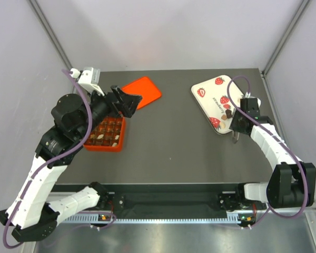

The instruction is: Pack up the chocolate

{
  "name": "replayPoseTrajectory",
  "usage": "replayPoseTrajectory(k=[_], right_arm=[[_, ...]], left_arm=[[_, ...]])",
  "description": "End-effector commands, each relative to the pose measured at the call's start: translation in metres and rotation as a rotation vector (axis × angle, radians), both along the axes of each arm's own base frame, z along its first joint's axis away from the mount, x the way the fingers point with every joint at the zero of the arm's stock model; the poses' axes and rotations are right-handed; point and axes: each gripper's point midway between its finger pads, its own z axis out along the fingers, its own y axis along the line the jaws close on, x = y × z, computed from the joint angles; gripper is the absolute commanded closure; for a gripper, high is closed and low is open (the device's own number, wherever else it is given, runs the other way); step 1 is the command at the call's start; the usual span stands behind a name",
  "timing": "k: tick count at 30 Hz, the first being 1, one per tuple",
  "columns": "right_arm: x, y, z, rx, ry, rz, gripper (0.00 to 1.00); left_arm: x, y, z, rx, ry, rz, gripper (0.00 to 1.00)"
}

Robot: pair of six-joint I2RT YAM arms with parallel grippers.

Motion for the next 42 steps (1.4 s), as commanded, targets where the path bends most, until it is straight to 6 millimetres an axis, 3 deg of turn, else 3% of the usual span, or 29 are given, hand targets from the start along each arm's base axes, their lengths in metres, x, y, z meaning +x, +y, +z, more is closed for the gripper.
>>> replayPoseTrajectory(k=[1, 19, 30, 36, 42], right_arm=[[0.006, 0.001, 0.016, 0.042, -0.073, -0.022, 0.59], [-0.007, -0.01, 0.007, 0.027, -0.014, -0.06, 0.62], [0.005, -0.013, 0.003, -0.002, 0.009, -0.051, 0.66], [0.011, -0.021, 0.033, -0.042, -0.059, -0.053, 0.7], [0.019, -0.017, 0.08, -0.031, -0.165, -0.025, 0.71]], left_arm=[[-0.001, -0.001, 0.02, -0.044, -0.064, -0.008, 0.01], [-0.007, 0.002, 0.024, -0.056, -0.076, -0.012, 0.01], [-0.007, 0.005, 0.028, -0.057, -0.088, -0.001, 0.01], [-0.002, 0.003, 0.028, -0.045, -0.087, 0.0, 0.01], [0.002, 0.003, 0.046, -0.033, -0.119, 0.01, 0.01]])
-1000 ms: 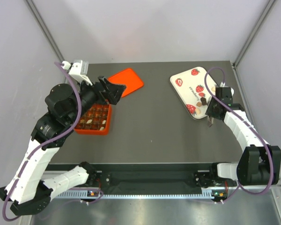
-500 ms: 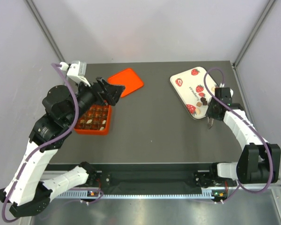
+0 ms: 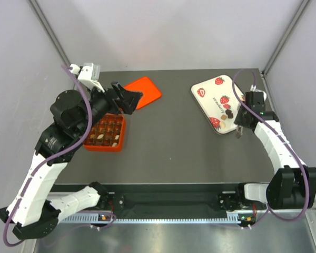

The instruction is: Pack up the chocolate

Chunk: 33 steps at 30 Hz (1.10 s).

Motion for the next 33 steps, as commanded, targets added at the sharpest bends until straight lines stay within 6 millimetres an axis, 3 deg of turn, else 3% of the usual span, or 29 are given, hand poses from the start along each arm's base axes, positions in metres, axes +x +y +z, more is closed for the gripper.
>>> replayPoseTrajectory(k=[1, 6, 8, 9, 12, 13, 14, 15, 16, 17, 18, 19, 20, 21, 22, 24, 25, 27, 33], right_arm=[[0.016, -0.002, 0.062, -0.002, -0.164, 0.015, 0.71], [0.024, 0.04, 0.085, 0.072, -0.231, 0.12, 0.71], [0.031, 0.082, 0.089, 0.118, -0.266, 0.207, 0.72], [0.029, 0.118, 0.092, 0.141, -0.274, 0.29, 0.72], [0.036, 0.179, 0.091, 0.197, -0.297, 0.378, 0.72], [0.032, 0.217, 0.086, 0.207, -0.287, 0.452, 0.72], [0.034, 0.24, 0.091, 0.23, -0.315, 0.486, 0.72], [0.025, 0.277, 0.101, 0.252, -0.336, 0.565, 0.72], [0.026, 0.298, 0.087, 0.24, -0.31, 0.595, 0.72], [0.025, 0.318, 0.09, 0.246, -0.33, 0.634, 0.72], [0.015, 0.351, 0.103, 0.265, -0.355, 0.703, 0.72], [0.015, 0.372, 0.082, 0.241, -0.319, 0.741, 0.72], [0.012, 0.388, 0.08, 0.23, -0.319, 0.779, 0.72], [0.001, 0.416, 0.092, 0.247, -0.343, 0.837, 0.72], [-0.002, 0.432, 0.076, 0.223, -0.317, 0.864, 0.72], [-0.016, 0.461, 0.086, 0.199, -0.36, 0.919, 0.72], [-0.019, 0.471, 0.078, 0.177, -0.355, 0.937, 0.72], [-0.029, 0.488, 0.085, 0.163, -0.383, 0.972, 0.72], [-0.044, 0.519, 0.077, 0.178, -0.383, 1.039, 0.71]], left_arm=[[-0.001, 0.007, 0.042, -0.038, -0.113, 0.018, 0.01], [-0.001, 0.01, 0.058, -0.038, -0.142, 0.032, 0.01], [-0.004, 0.012, 0.068, -0.046, -0.159, 0.031, 0.01], [-0.006, 0.013, 0.071, -0.051, -0.163, 0.029, 0.01], [-0.014, 0.017, 0.082, -0.075, -0.186, 0.024, 0.01], [-0.017, 0.019, 0.086, -0.083, -0.193, 0.021, 0.01], [-0.02, 0.02, 0.087, -0.085, -0.196, 0.021, 0.01], [-0.021, 0.021, 0.088, -0.087, -0.198, 0.021, 0.01], [-0.023, 0.023, 0.089, -0.087, -0.2, 0.026, 0.01], [-0.024, 0.026, 0.09, -0.086, -0.203, 0.03, 0.01], [-0.025, 0.029, 0.091, -0.084, -0.205, 0.04, 0.01], [-0.026, 0.031, 0.092, -0.082, -0.208, 0.048, 0.01], [-0.029, 0.035, 0.093, -0.086, -0.215, 0.059, 0.01], [-0.029, 0.037, 0.093, -0.085, -0.216, 0.064, 0.01], [-0.031, 0.039, 0.094, -0.084, -0.222, 0.067, 0.01], [-0.033, 0.042, 0.094, -0.081, -0.222, 0.072, 0.01], [-0.034, 0.043, 0.094, -0.08, -0.224, 0.076, 0.01], [-0.034, 0.045, 0.092, -0.074, -0.22, 0.083, 0.01], [-0.036, 0.05, 0.091, -0.072, -0.226, 0.099, 0.01]])
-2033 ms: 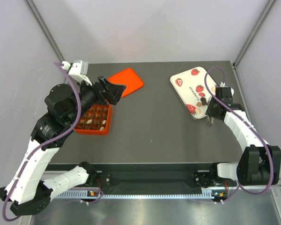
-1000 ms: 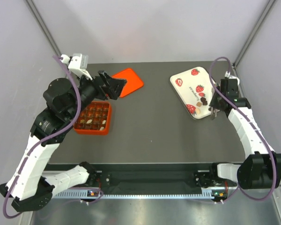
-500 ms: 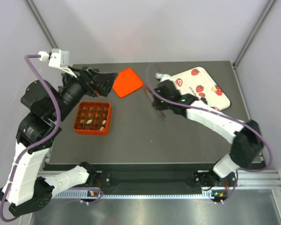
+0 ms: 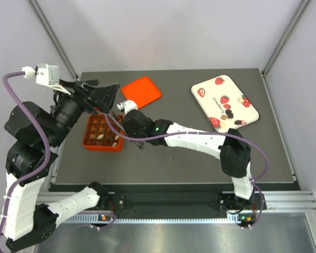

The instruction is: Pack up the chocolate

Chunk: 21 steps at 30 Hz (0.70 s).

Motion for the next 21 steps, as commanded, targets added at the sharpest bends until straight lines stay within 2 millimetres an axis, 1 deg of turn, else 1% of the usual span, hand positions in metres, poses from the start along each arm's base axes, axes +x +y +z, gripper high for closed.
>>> replayPoseTrajectory(k=[1, 3, 5, 6, 9, 12, 21], right_arm=[[0.011, 0.025, 0.034, 0.091, -0.086, 0.002, 0.71], [0.009, 0.03, 0.032, 0.093, -0.079, 0.017, 0.71], [0.006, 0.037, 0.025, 0.095, -0.075, 0.035, 0.71], [0.004, 0.04, 0.018, 0.087, -0.069, 0.046, 0.71], [0.002, 0.046, 0.01, 0.08, -0.071, 0.06, 0.71], [-0.001, 0.049, 0.003, 0.072, -0.062, 0.067, 0.71], [-0.008, 0.049, -0.005, 0.063, -0.042, 0.082, 0.68]], left_arm=[[-0.002, 0.008, 0.007, 0.0, -0.024, 0.026, 0.01], [-0.002, 0.008, 0.007, 0.0, -0.023, 0.029, 0.01], [-0.003, 0.009, 0.007, -0.002, -0.026, 0.029, 0.01], [-0.004, 0.009, 0.007, -0.003, -0.025, 0.027, 0.01], [-0.003, 0.008, 0.006, -0.003, -0.022, 0.026, 0.01], [-0.004, 0.009, 0.006, -0.001, -0.023, 0.027, 0.01], [-0.001, 0.006, 0.002, 0.0, -0.017, 0.022, 0.01]])
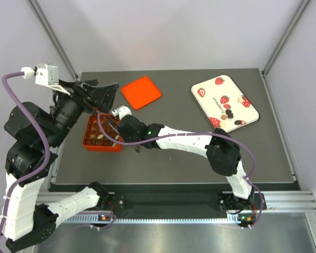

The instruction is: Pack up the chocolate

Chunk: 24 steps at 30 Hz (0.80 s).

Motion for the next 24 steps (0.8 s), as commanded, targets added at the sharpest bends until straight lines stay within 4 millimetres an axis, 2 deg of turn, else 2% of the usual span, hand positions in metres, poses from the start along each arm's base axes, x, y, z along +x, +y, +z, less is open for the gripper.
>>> replayPoseTrajectory(k=[1, 8, 14, 19, 23, 24], right_arm=[[-0.006, 0.02, 0.033, 0.094, -0.038, 0.032, 0.68], [-0.012, 0.022, 0.023, 0.078, -0.025, 0.046, 0.66], [-0.008, 0.021, 0.03, 0.078, -0.047, 0.034, 0.61], [0.001, 0.015, 0.048, 0.071, -0.107, 0.008, 0.6], [0.011, 0.0, 0.068, 0.057, -0.178, -0.04, 0.59], [0.015, -0.008, 0.085, 0.07, -0.216, -0.064, 0.59]], left_arm=[[-0.001, 0.003, 0.002, 0.001, -0.015, 0.008, 0.01], [0.003, -0.001, -0.001, 0.001, -0.01, 0.005, 0.01], [0.004, -0.002, -0.002, 0.001, -0.005, 0.003, 0.01], [0.003, -0.003, -0.001, -0.007, -0.006, -0.003, 0.01], [0.003, -0.005, 0.001, -0.012, -0.003, -0.014, 0.01], [0.004, -0.006, 0.001, -0.012, -0.002, -0.014, 0.01]])
